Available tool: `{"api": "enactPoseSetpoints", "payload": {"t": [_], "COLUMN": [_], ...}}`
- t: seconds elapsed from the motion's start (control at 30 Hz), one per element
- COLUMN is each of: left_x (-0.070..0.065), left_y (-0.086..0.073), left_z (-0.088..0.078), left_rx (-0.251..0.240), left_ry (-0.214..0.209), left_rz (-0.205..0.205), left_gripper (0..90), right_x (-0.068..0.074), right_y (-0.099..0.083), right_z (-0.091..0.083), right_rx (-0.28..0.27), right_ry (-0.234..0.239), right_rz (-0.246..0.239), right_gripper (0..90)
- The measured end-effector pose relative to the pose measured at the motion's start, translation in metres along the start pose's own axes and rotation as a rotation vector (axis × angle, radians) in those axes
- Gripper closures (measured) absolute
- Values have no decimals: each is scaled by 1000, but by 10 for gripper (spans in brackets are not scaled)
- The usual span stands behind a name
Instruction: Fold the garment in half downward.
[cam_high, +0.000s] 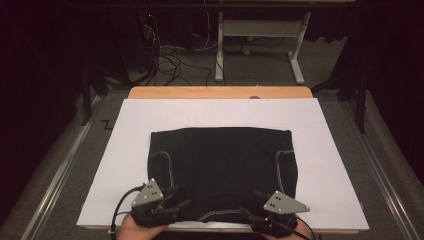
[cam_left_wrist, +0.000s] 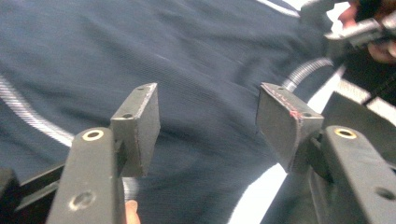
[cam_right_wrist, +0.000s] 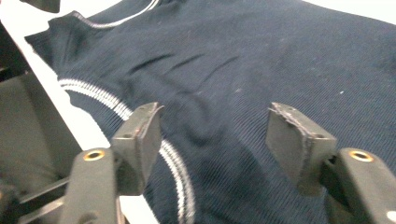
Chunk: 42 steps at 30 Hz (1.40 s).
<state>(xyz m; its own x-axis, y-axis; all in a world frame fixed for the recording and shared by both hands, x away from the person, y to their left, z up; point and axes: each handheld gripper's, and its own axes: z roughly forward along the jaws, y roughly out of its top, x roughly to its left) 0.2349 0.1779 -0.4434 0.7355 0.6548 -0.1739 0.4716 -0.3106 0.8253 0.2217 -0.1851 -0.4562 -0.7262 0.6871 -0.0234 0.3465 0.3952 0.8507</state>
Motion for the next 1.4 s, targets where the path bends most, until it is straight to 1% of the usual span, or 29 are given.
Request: {"api": "enactPoseSetpoints", "payload": {"t": [0.03, 0.1, 0.13, 0.17, 0.23, 0.3, 0.33, 0.4, 0.43, 0.47, 0.53, 0.57, 0.67, 0.73, 0.9, 0.93, 1.03, 1.07, 1.1, 1.17, 1.27, 1.33, 1.4], "left_x": [7, 21, 25, 33, 46, 57, 62, 79, 84, 92, 103, 110, 124, 131, 145, 148, 156, 157, 160, 164, 168, 170, 172], "left_y": [1, 3, 3, 4, 6, 9, 11, 15, 16, 20, 24, 27, 33, 37, 46, 48, 50, 51, 52, 53, 55, 58, 62], "left_z": [-1, -4, -4, -5, -8, -10, -11, -14, -15, -17, -19, -21, -21, -20, -14, -13, -7, -6, -4, -2, -1, -2, -1], "left_rx": [-9, -21, -25, -27, -40, -46, -49, -62, -64, -66, -74, -76, -74, -67, -56, -50, -35, -31, -17, -5, -20, -36, -41], "left_ry": [13, 38, 49, 72, 93, 126, 132, 136, 146, 162, 180, 199, 246, 257, 270, 273, 262, 261, 265, 262, 265, 258, 257], "left_rz": [-10, -24, -25, -25, -36, -42, -49, -90, -99, -112, -135, -142, -153, -160, -179, -186, -206, -207, -207, -205, -207, -209, -206], "left_gripper": [329, 322, 318, 299, 294, 256, 249, 248, 240, 221, 194, 180, 174, 151, 116, 89, 33, 10, 0, 0, 0, 0, 0], "right_x": [-1, -5, -8, -9, -12, -15, -15, -16, -16, -16, -16, -15, -12, -9, -1, 2, 9, 11, 13, 18, 27, 33, 39], "right_y": [1, 3, 5, 6, 10, 14, 16, 19, 22, 23, 27, 29, 34, 38, 46, 49, 54, 56, 57, 61, 66, 70, 73], "right_z": [1, 4, 6, 7, 10, 13, 14, 16, 17, 18, 21, 23, 29, 33, 42, 45, 51, 54, 56, 61, 69, 74, 79], "right_rx": [0, -1, -3, -5, -3, -3, -7, -13, -18, -22, -29, -30, -28, -22, -26, -29, -31, -32, -33, -33, -34, -34, -31], "right_ry": [-2, -8, -9, -10, -24, -34, -40, -49, -54, -55, -52, -49, -34, -26, -8, -1, 21, 28, 35, 50, 68, 82, 93], "right_rz": [4, 13, 26, 36, 38, 41, 43, 45, 45, 45, 49, 53, 41, 37, 16, 13, 9, 6, 4, -1, -21, -22, -29], "right_gripper": [322, 288, 272, 258, 226, 194, 181, 155, 151, 146, 115, 99, 43, 1, 0, 0, 0, 0, 0, 0, 0, 0, 0]}}
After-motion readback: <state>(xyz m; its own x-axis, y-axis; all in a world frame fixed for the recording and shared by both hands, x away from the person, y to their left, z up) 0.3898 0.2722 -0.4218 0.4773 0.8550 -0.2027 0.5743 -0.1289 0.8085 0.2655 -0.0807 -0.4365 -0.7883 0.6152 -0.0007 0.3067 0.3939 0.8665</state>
